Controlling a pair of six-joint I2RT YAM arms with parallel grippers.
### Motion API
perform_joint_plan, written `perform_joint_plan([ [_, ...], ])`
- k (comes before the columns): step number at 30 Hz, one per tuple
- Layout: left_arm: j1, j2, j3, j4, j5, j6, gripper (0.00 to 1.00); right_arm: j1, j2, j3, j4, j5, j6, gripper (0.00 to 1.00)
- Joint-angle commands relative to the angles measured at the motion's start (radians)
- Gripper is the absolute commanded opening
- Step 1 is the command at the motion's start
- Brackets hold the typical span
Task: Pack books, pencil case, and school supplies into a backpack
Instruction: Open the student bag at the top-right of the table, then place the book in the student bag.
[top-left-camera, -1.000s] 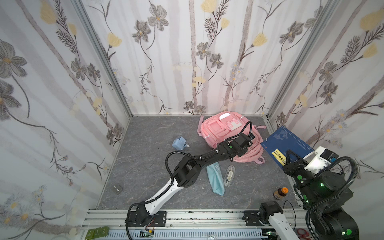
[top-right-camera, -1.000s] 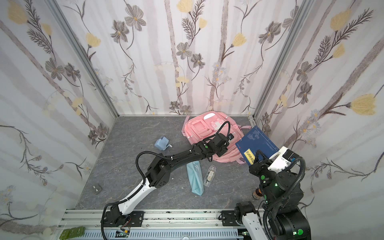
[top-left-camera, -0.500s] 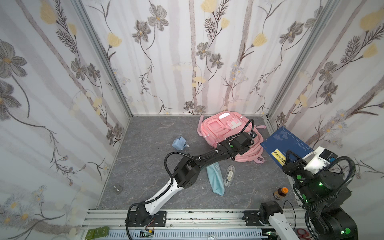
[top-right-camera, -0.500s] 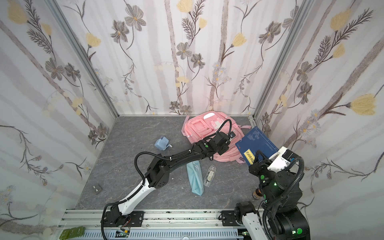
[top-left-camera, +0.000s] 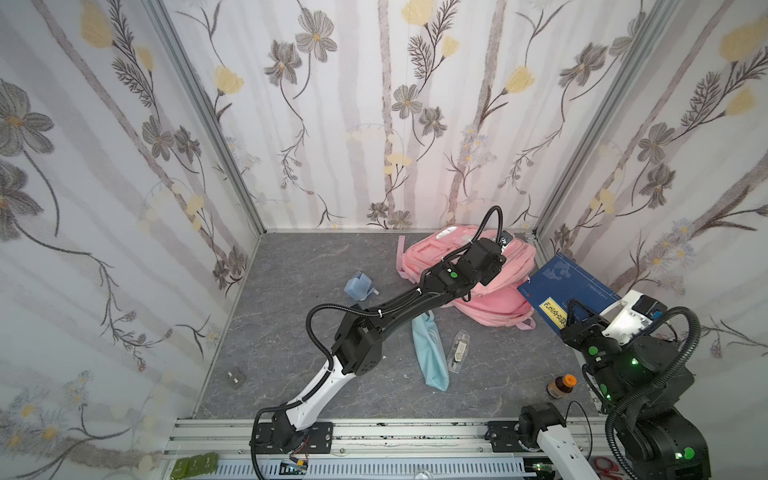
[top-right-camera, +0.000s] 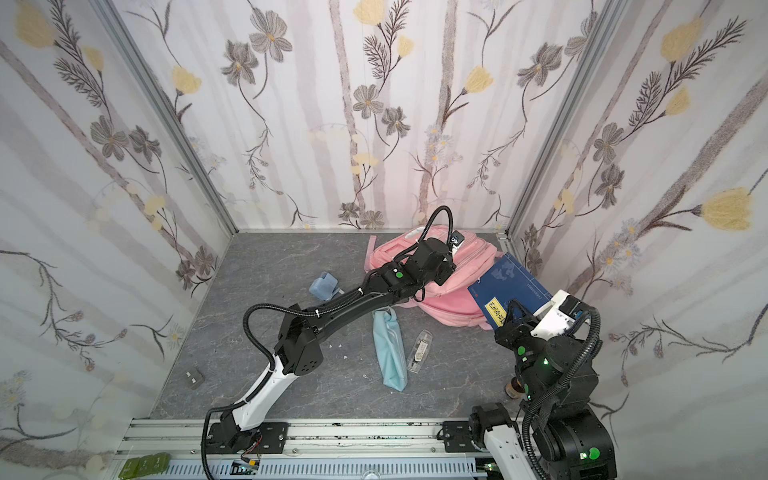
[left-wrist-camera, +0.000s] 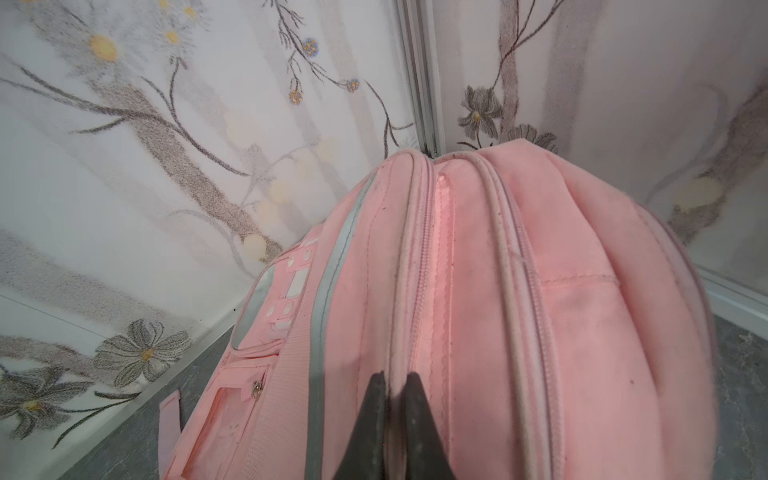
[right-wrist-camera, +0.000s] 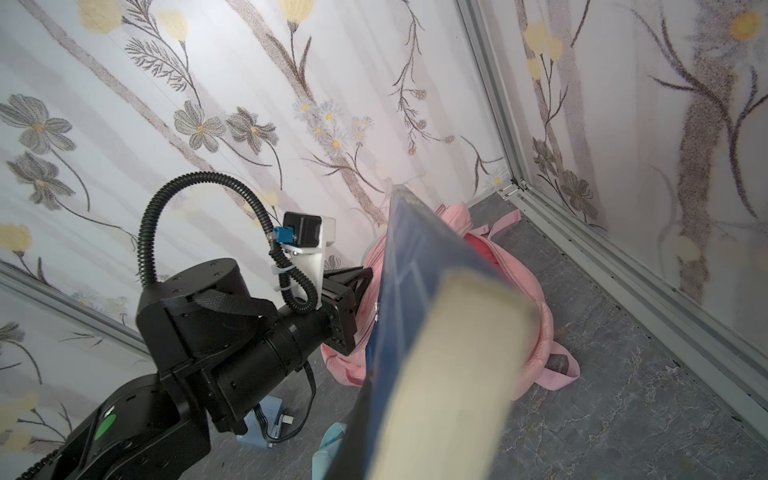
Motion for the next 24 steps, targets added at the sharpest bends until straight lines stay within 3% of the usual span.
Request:
perform_joint_plan([
  [1,0.012,-0.044,0.017,0.147,0.019,-0.065,0.0,0.001,0.003,-0.014,0.079,-0.018,0.027,0.0],
  [24,0.105,-0.168,-0.09,0.322,0.267,-0.275,0.0,-0.013,0.047,-0.172,0.194,-0.07,0.165,0.0],
])
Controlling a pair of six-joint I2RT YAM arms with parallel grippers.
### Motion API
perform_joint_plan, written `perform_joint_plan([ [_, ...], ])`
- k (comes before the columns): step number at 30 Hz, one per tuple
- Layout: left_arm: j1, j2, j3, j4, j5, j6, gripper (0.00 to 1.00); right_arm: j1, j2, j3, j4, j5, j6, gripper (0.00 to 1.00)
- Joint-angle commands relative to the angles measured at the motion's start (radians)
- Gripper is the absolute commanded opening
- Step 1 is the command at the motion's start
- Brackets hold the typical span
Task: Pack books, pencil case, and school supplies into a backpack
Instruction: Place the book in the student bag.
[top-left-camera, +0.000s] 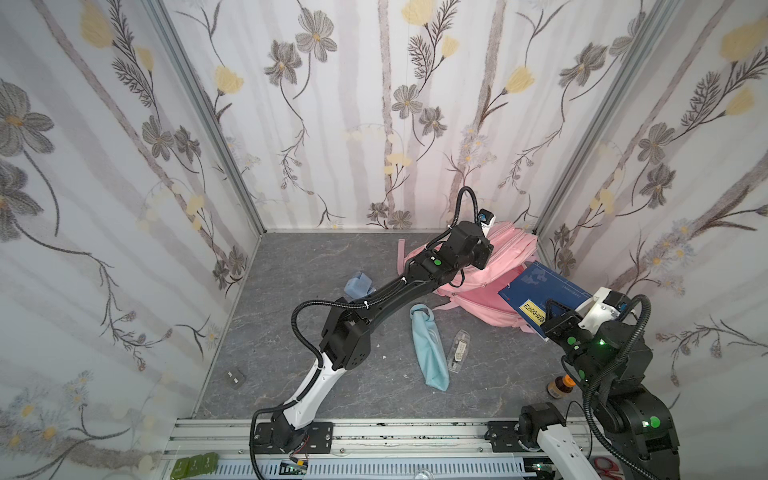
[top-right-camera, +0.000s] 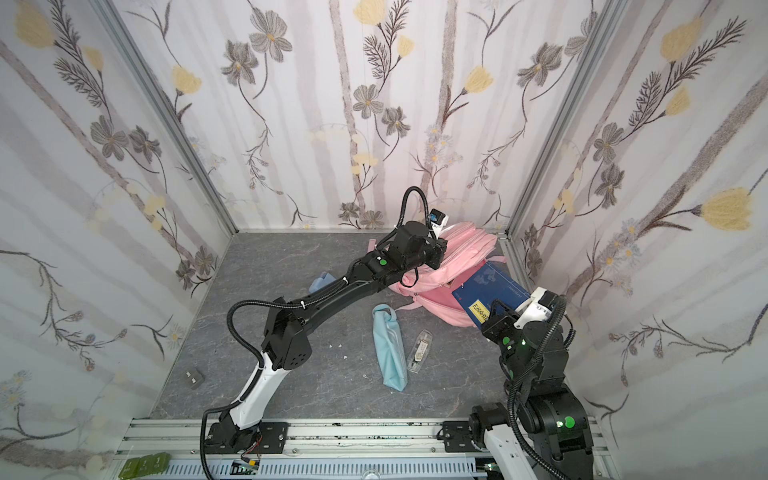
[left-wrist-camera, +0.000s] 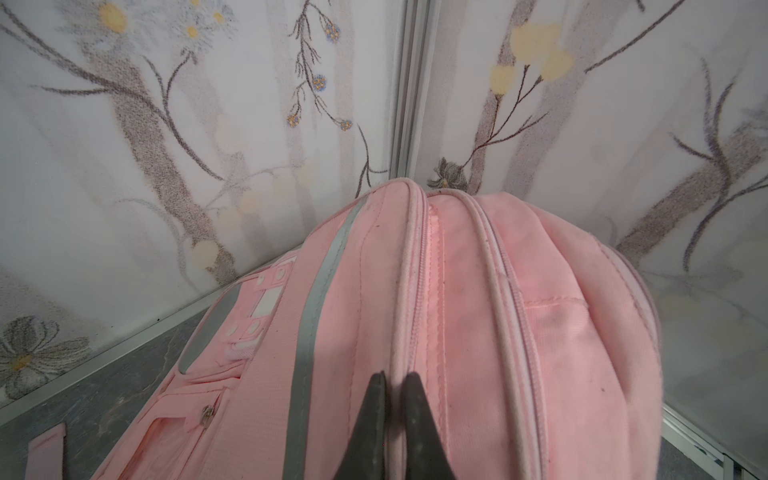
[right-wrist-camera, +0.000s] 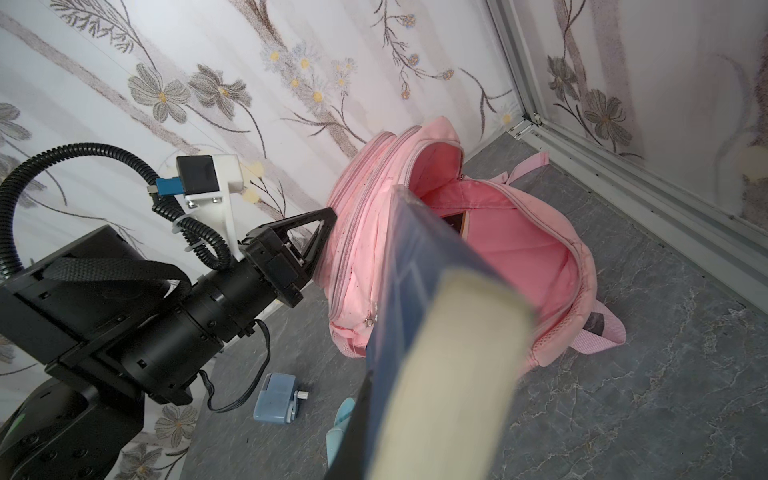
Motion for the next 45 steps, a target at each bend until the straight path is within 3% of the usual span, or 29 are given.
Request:
perform_joint_plan([
  [1,0.01,-0.097,0.003,0.183,0.046,-0.037,0.0,-0.011,0.015,-0.024,0.114,-0.002,0.037,0.0],
  [9,0.027,-0.121,-0.018,0.203,0.094,-0.071,0.0,-0.08,0.037,-0.121,0.206,-0.042,0.078,0.0],
  [17,0.037,-0.152,-0.047,0.228,0.202,-0.127,0.0,-0.206,0.133,-0.316,0.54,-0.263,0.119,0.0],
  [24,0.046,-0.179,-0.104,0.284,0.248,-0.194,0.0,-0.229,0.359,-0.353,0.819,-0.419,0.152,0.0],
  [31,0.06,-0.188,-0.122,0.314,0.225,-0.254,0.0,-0.221,0.603,-0.346,1.058,-0.546,0.205,0.0],
  [45,0.066,-0.198,-0.116,0.317,0.219,-0.273,0.0,-0.111,1.058,-0.202,1.309,-0.621,0.293,0.0],
])
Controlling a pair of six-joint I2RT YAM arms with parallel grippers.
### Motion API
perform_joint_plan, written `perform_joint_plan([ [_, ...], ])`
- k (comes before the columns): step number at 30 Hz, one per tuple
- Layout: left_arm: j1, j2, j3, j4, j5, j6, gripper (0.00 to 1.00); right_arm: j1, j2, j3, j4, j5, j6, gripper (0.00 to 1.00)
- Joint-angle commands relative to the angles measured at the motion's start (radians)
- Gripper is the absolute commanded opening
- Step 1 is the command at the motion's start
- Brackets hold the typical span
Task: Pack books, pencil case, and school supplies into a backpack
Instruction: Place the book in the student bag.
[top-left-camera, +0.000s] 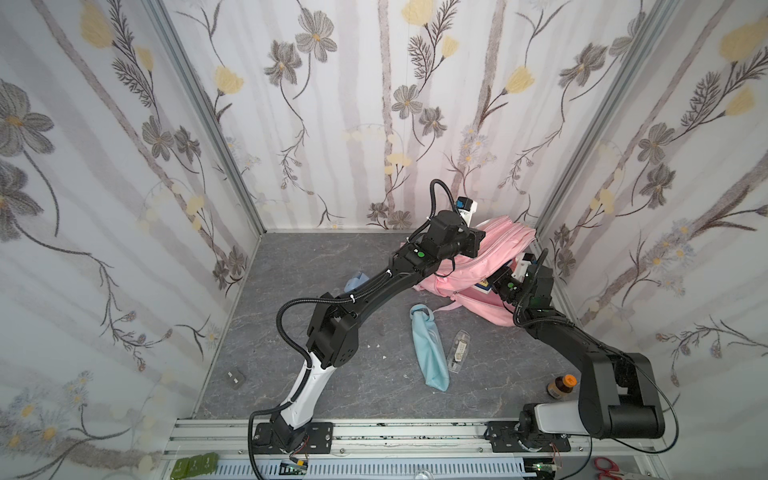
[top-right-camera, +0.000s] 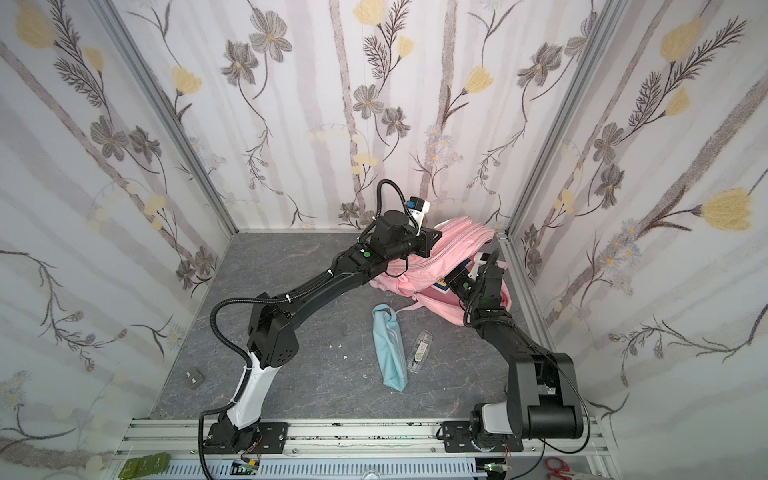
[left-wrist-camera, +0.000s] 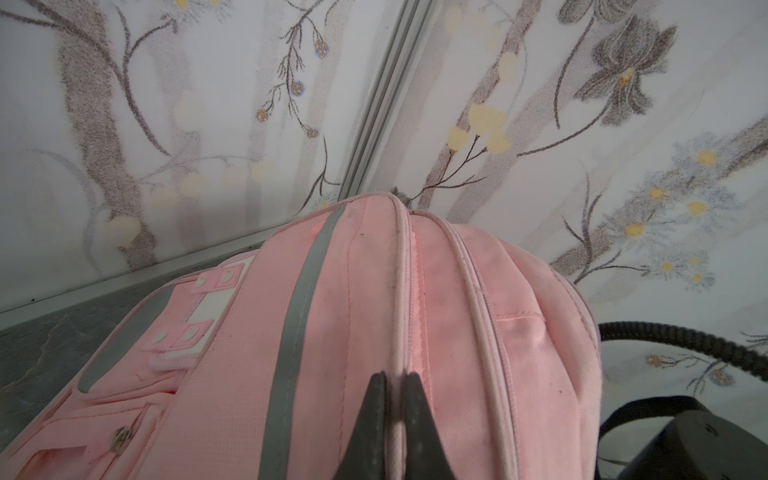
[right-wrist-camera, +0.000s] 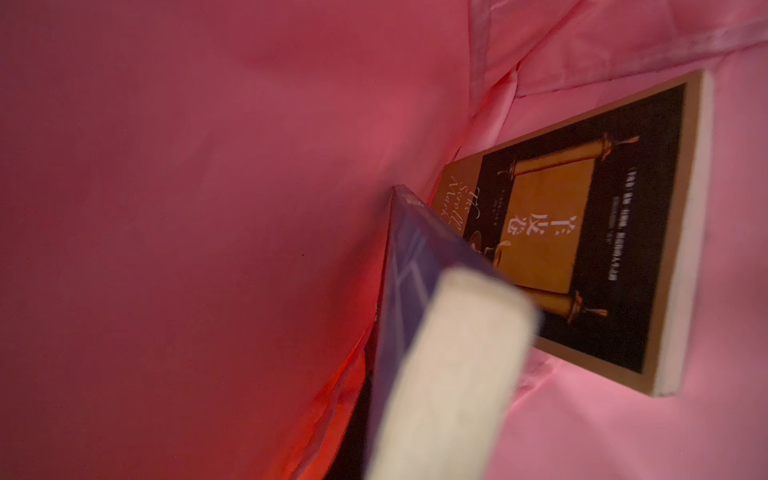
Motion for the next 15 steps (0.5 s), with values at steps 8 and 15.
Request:
perform_joint_plan([
  [8,0.001,-0.096,0.027,0.193,-0.006,-0.016,0.0,0.035,0.204,0.144,0.088,-0.035,0.048,0.09],
  [15,0.0,-0.092,0.041,0.172,-0.037,-0.006,0.0,0.028,0.152,0.247,-0.205,0.034,-0.071,0.47],
])
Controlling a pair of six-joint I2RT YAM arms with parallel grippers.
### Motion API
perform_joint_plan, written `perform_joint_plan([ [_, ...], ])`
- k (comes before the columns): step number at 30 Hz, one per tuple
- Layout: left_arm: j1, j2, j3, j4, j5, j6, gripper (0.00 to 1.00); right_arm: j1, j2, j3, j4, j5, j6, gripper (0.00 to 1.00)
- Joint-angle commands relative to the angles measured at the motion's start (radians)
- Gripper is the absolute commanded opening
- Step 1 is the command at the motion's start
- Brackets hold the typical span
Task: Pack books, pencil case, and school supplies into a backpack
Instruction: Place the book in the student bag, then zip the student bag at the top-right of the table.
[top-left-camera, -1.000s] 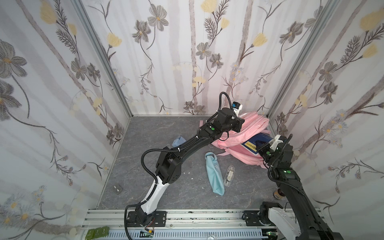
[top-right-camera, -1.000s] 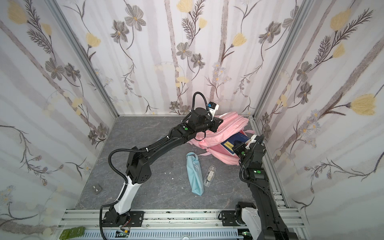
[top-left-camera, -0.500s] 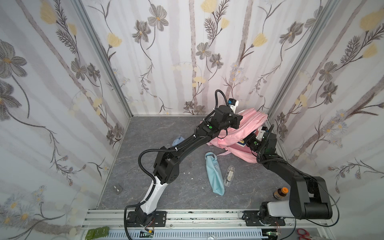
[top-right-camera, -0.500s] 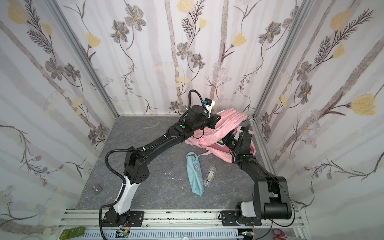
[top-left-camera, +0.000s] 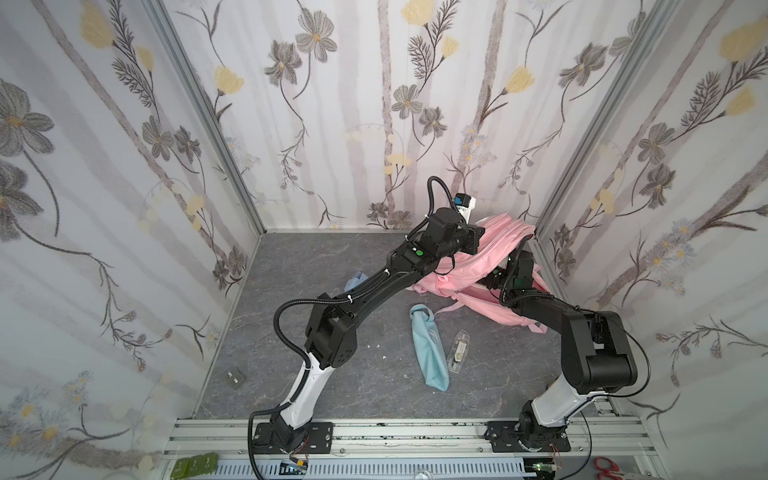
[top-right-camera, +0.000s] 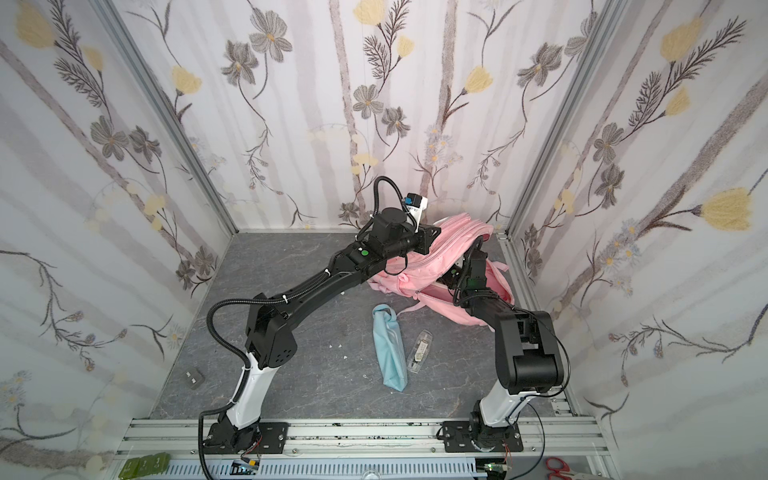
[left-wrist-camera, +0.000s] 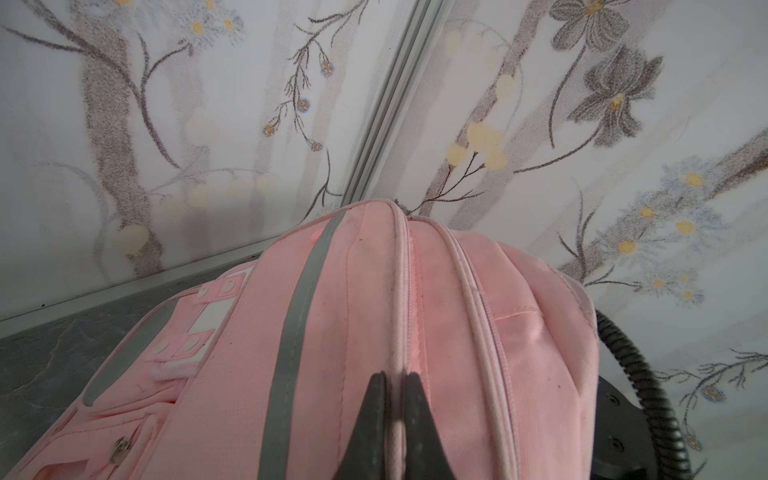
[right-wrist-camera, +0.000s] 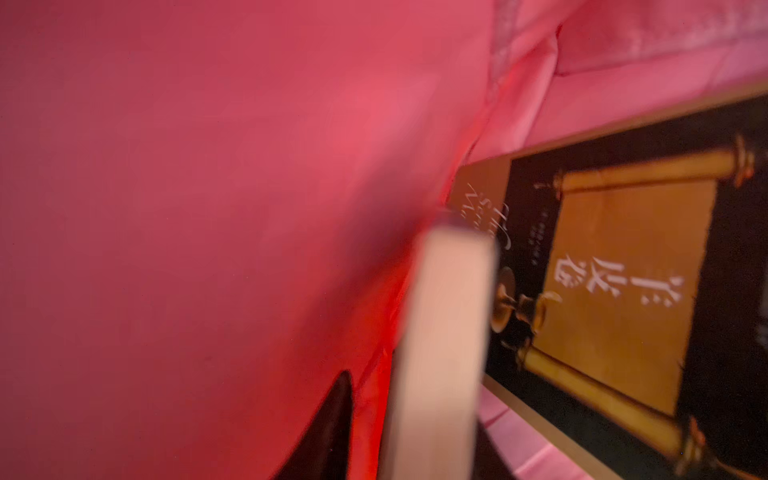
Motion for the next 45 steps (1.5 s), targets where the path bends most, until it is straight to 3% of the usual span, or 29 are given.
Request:
perform_joint_plan([
  [1,0.0,-0.08,0.03,0.168,-0.028,0.015,0.0,-0.009,-0.041,0.032,-0.124,0.047,-0.068,0.51],
  [5,0.0,-0.079,0.039,0.144,-0.07,0.032,0.0,-0.03,-0.103,0.039,-0.209,0.066,-0.094,0.63],
  [12,0.0,-0.072,0.052,0.124,-0.162,0.045,0.0,-0.078,-0.238,0.03,-0.323,0.054,-0.156,0.67],
  [20,0.0,-0.067,0.071,0.099,-0.267,0.041,0.0,-0.122,-0.387,-0.024,-0.424,0.031,-0.229,0.66],
  [26,-0.001,-0.049,0.113,0.099,-0.327,0.019,0.0,-0.098,-0.53,-0.042,-0.538,0.055,-0.335,0.61],
  [35,-0.005,-0.015,0.164,0.11,-0.211,0.02,0.0,0.091,-0.671,-0.162,-0.373,0.062,-0.637,0.63],
  [39,-0.006,-0.018,0.17,0.078,-0.126,0.061,0.0,0.092,-0.631,-0.197,-0.254,0.018,-0.686,0.64],
  [45,0.0,-0.023,0.17,0.03,-0.072,0.071,0.0,0.093,-0.5,-0.111,-0.195,-0.127,-0.696,0.61],
])
